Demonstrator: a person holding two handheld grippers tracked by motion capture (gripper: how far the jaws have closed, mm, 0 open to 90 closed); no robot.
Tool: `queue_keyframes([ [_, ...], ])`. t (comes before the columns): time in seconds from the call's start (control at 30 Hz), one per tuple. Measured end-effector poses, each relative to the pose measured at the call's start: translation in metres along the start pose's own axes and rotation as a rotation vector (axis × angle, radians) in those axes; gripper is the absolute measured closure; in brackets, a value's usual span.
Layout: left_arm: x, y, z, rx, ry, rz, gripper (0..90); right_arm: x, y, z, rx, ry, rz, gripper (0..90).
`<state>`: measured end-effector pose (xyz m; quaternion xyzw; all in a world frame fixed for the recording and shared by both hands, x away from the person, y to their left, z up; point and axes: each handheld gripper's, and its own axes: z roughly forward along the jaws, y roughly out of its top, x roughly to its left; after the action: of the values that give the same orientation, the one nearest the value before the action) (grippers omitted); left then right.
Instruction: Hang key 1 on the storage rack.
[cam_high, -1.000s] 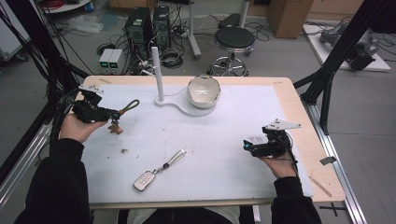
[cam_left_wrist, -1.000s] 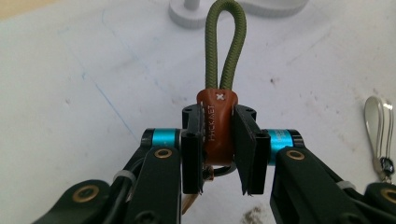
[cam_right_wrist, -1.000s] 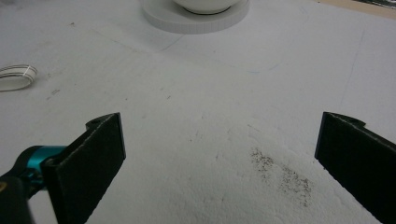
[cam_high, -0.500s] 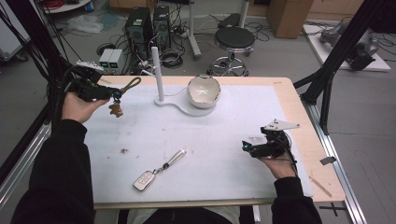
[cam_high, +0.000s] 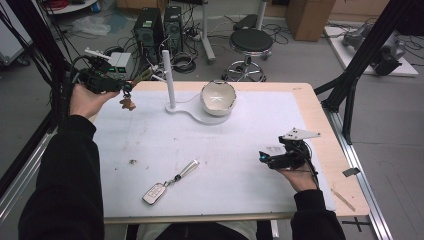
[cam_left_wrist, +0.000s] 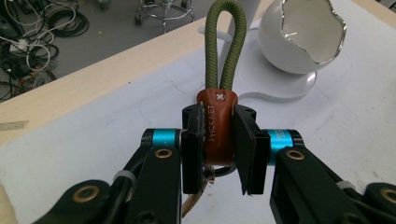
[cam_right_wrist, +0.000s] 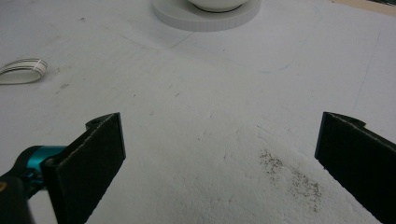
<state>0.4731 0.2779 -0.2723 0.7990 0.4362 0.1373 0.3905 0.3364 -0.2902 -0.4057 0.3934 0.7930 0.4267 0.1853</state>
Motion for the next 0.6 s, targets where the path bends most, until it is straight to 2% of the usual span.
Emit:
queue_keyframes([
  [0.1, 0.006, 0.002, 0.003, 0.005, 0.0, -0.013, 73.7, 0.0, 0.0, 0.001, 0.005, 0.002, -0.006, 0.7],
  [0.17, 0.01, 0.001, 0.007, 0.003, -0.002, -0.037, 73.7, 0.001, 0.0, 0.001, 0.016, -0.01, -0.016, 0.7],
  [0.27, 0.014, 0.002, 0.014, -0.018, -0.04, -0.079, 73.7, 0.001, 0.0, 0.001, 0.02, -0.013, -0.017, 0.7],
  [0.37, 0.015, 0.003, 0.021, -0.02, -0.055, -0.084, 73.7, 0.003, 0.0, 0.002, 0.029, -0.014, -0.026, 0.7],
  [0.5, 0.017, 0.003, 0.03, 0.006, -0.035, -0.08, 73.6, 0.005, 0.0, 0.004, 0.046, -0.024, -0.04, 0.7],
  [0.57, 0.019, 0.002, 0.033, 0.017, -0.047, -0.089, 73.7, 0.004, -0.001, 0.004, 0.055, -0.037, -0.047, 0.7],
  [0.6, 0.02, 0.001, 0.035, 0.025, -0.036, -0.086, 73.7, 0.004, -0.001, 0.003, 0.058, -0.04, -0.046, 0.7],
])
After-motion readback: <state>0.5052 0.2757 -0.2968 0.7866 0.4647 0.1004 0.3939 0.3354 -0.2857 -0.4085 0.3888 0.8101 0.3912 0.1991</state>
